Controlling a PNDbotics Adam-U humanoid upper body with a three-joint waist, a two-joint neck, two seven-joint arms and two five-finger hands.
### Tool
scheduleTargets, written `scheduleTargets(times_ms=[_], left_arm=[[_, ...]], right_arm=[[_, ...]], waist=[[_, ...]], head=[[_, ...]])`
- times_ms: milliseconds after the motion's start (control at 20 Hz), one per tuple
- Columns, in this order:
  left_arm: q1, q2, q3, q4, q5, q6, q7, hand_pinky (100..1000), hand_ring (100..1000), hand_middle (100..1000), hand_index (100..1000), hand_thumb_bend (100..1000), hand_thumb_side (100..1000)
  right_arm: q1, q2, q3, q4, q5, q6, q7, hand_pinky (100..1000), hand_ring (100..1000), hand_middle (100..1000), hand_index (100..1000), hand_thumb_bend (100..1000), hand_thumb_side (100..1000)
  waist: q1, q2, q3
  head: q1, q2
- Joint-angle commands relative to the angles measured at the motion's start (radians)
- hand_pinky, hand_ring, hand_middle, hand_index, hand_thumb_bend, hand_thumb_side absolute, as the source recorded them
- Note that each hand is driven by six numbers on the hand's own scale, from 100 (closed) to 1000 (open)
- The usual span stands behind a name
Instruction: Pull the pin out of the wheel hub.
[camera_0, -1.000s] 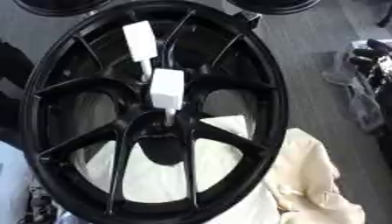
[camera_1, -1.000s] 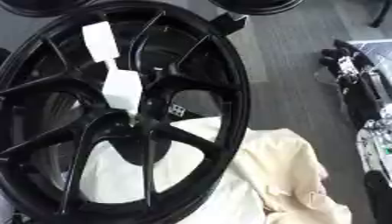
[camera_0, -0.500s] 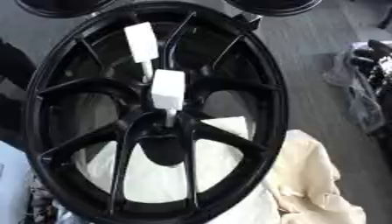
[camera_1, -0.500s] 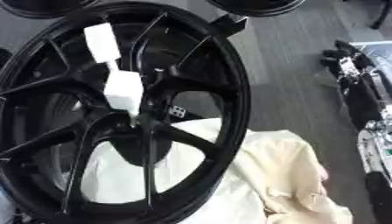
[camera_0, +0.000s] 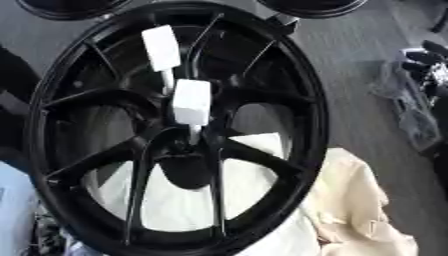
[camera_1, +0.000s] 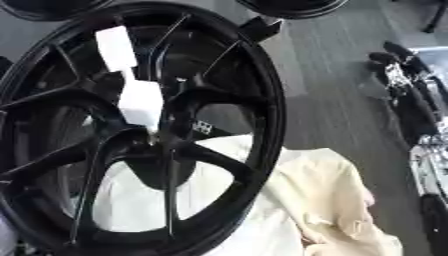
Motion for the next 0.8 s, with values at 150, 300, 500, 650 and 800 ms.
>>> scheduleTargets(times_ms=[150, 300, 500, 650, 800], left_arm=[[0.001, 0.031, 0.0, -0.008, -0.004, 0.0, -0.004, 692, 717, 690, 736, 298, 764], [0.004, 0.037, -0.002, -0.007, -0.007, 0.0, -0.006, 692, 717, 690, 736, 296, 763], [0.01, 0.047, -0.007, -0.002, -0.008, 0.004, -0.01, 691, 718, 691, 736, 295, 763], [0.01, 0.054, -0.011, -0.001, -0.009, 0.005, -0.014, 691, 718, 691, 736, 296, 762], [0.01, 0.062, -0.015, 0.001, -0.01, 0.007, -0.018, 691, 718, 691, 735, 296, 763]], right_arm=[[-0.075, -0.2, 0.054, -0.096, -0.06, -0.039, 0.053, 1000, 877, 817, 927, 100, 413], [-0.131, -0.293, 0.099, -0.13, -0.085, -0.054, 0.095, 1000, 873, 818, 922, 100, 322], [-0.209, -0.427, 0.152, -0.19, -0.12, -0.099, 0.128, 978, 870, 819, 914, 100, 222], [-0.26, -0.545, 0.201, -0.209, -0.147, -0.118, 0.146, 962, 869, 817, 905, 100, 174], [-0.3, -0.621, 0.239, -0.219, -0.143, -0.144, 0.17, 946, 862, 811, 897, 100, 149]], waist=[[-0.007, -0.036, -0.01], [-0.011, -0.046, -0.013], [-0.016, -0.056, -0.011], [-0.026, -0.062, -0.007], [-0.033, -0.064, -0.003]], head=[[-0.001, 0.014], [-0.002, 0.02], [-0.008, 0.029], [-0.014, 0.034], [-0.016, 0.036]])
